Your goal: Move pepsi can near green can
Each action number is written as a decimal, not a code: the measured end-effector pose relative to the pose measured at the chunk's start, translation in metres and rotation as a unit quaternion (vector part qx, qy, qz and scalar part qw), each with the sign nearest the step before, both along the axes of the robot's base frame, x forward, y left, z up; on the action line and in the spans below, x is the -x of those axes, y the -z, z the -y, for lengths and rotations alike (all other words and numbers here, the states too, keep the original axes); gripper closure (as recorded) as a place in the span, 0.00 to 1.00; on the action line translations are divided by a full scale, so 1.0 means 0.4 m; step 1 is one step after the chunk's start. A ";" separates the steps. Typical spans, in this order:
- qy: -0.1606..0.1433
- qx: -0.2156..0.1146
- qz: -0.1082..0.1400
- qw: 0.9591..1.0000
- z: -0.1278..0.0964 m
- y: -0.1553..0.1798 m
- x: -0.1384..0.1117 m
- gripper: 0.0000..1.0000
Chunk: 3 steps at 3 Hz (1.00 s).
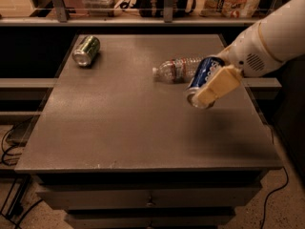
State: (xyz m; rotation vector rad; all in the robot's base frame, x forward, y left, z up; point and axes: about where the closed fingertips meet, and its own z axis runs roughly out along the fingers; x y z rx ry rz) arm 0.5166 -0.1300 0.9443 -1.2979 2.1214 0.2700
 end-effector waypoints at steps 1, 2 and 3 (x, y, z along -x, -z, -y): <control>-0.002 0.000 0.012 1.000 -0.005 -0.028 -0.011 1.00; -0.001 -0.005 0.009 1.000 -0.007 -0.026 -0.010 1.00; -0.008 -0.037 0.028 0.999 -0.059 -0.051 -0.031 1.00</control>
Offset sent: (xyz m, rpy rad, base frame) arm 0.0040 0.0008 0.0095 0.0325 -0.0057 -0.0057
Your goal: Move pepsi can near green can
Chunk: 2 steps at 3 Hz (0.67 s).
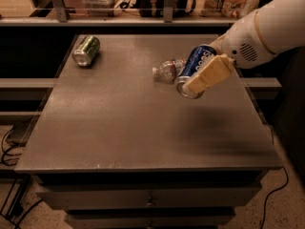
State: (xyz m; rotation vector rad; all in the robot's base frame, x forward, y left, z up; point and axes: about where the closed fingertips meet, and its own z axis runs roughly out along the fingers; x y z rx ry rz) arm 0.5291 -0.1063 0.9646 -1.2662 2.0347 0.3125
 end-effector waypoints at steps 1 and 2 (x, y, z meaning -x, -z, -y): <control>-0.033 -0.025 0.034 0.999 -0.093 -0.058 -0.041 1.00; -0.054 -0.053 0.045 0.996 -0.195 -0.075 -0.092 1.00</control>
Offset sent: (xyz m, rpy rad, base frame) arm 0.0661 0.1277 0.0360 0.1866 -0.1069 0.1501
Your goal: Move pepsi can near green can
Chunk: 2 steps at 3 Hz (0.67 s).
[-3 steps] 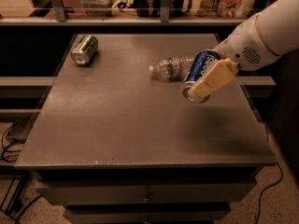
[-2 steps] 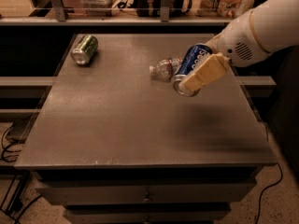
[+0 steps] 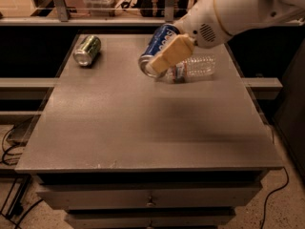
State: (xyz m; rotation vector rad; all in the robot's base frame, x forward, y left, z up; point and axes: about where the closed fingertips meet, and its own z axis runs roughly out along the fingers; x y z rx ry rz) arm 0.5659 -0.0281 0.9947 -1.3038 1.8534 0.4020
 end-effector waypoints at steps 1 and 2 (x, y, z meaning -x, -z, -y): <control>-0.010 -0.008 0.002 1.000 -0.107 0.010 -0.054 1.00; -0.023 -0.004 -0.016 1.000 -0.294 0.093 -0.211 1.00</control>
Offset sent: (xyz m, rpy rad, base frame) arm 0.0911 0.1275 -0.0370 0.0213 0.0370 0.0437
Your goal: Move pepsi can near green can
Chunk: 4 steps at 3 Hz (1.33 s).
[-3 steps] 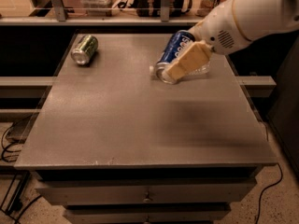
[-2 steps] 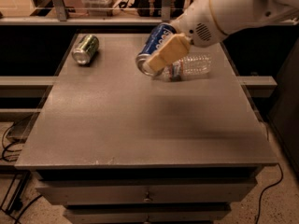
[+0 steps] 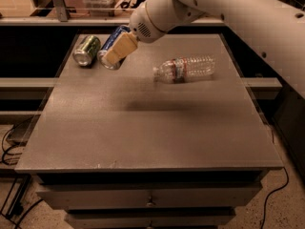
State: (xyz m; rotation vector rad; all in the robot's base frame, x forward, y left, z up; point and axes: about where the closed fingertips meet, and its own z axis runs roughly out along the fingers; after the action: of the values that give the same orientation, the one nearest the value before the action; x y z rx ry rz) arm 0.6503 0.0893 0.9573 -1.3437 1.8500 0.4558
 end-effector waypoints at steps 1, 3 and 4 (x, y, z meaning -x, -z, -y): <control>0.000 0.000 0.000 1.000 0.000 0.000 0.000 1.00; -0.004 -0.022 -0.023 0.999 -0.069 0.078 -0.030 1.00; -0.005 -0.040 -0.038 0.998 -0.115 0.130 -0.063 1.00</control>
Offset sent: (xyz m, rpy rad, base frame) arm 0.0039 0.0146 -0.0262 0.0425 0.0613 -0.0211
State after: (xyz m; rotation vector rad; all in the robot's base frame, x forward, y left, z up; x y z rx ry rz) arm 0.6753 0.1352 0.9053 -1.2978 1.8666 0.5869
